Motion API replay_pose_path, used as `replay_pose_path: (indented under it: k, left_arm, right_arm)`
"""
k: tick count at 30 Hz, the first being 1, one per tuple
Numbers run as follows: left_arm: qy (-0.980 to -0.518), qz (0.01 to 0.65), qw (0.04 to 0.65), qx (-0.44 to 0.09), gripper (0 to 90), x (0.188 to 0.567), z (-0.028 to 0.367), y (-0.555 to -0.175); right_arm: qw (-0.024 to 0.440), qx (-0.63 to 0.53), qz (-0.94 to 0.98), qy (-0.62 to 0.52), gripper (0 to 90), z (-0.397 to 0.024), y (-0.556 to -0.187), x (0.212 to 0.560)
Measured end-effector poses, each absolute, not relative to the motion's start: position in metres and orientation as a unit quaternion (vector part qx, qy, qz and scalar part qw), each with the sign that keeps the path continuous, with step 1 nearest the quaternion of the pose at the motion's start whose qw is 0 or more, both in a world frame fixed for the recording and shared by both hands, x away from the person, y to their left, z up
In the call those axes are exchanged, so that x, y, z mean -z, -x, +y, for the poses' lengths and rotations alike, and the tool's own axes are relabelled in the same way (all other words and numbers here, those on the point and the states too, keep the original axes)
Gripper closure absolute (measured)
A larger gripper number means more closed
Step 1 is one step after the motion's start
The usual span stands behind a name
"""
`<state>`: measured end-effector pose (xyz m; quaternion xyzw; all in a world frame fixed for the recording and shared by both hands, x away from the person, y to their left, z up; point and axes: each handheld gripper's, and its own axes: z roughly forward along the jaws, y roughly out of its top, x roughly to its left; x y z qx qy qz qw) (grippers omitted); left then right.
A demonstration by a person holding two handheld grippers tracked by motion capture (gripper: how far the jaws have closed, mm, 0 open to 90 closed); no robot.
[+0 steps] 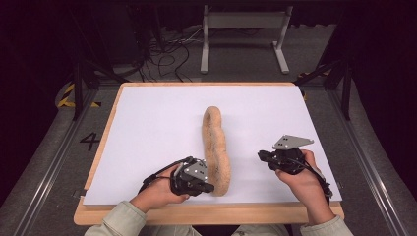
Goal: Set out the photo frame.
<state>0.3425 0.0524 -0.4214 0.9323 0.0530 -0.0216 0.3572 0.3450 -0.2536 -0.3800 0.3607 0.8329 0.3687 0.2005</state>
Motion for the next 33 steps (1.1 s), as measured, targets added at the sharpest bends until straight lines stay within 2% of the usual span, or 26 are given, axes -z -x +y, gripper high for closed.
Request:
replay_pose_path:
  k: [10, 18, 24, 33]
  left_arm:
    - [-0.928, 0.081, 0.364, 0.005, 89.5, 0.426, 0.039, -0.342]
    - [-0.923, 0.095, 0.374, 0.013, 89.3, 0.428, 0.031, -0.343]
    - [-0.919, 0.11, 0.379, 0.013, 85.2, 0.427, 0.036, -0.347]
    - [-0.899, 0.159, 0.407, -0.004, 77.8, 0.419, 0.071, -0.355]
  right_arm:
    - [0.201, -0.384, 0.83, -0.352, 82.2, -0.254, -0.345, 0.379]
    - [0.201, -0.393, 0.825, -0.351, 72.5, -0.253, -0.346, 0.378]
    - [0.189, -0.406, 0.815, -0.369, 64.4, -0.252, -0.347, 0.375]
    - [0.155, -0.434, 0.81, -0.363, 52.7, -0.234, -0.356, 0.356]
